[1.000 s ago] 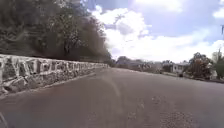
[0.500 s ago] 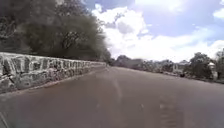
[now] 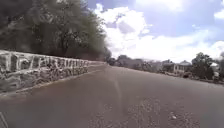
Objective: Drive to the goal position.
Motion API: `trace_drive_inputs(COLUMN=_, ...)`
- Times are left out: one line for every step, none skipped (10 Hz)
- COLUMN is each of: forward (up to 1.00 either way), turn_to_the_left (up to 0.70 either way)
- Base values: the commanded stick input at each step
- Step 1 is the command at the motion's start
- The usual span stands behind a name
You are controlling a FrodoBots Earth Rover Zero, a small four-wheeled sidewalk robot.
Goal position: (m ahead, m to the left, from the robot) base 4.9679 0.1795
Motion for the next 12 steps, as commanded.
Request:
trace_drive_inputs(forward=0.7, turn_to_the_left=0.0)
trace_drive_inputs(forward=0.7, turn_to_the_left=0.0)
trace_drive_inputs(forward=0.7, turn_to_the_left=0.0)
trace_drive_inputs(forward=0.7, turn_to_the_left=0.0)
trace_drive_inputs(forward=0.7, turn_to_the_left=0.0)
trace_drive_inputs(forward=0.7, turn_to_the_left=0.0)
trace_drive_inputs(forward=0.69, turn_to_the_left=0.0)
trace_drive_inputs(forward=0.68, turn_to_the_left=0.0)
trace_drive_inputs(forward=0.69, turn_to_the_left=0.0)
trace_drive_inputs(forward=0.7, turn_to_the_left=0.0)
trace_drive_inputs(forward=0.7, turn_to_the_left=0.0)
trace_drive_inputs(forward=0.7, turn_to_the_left=0.0)
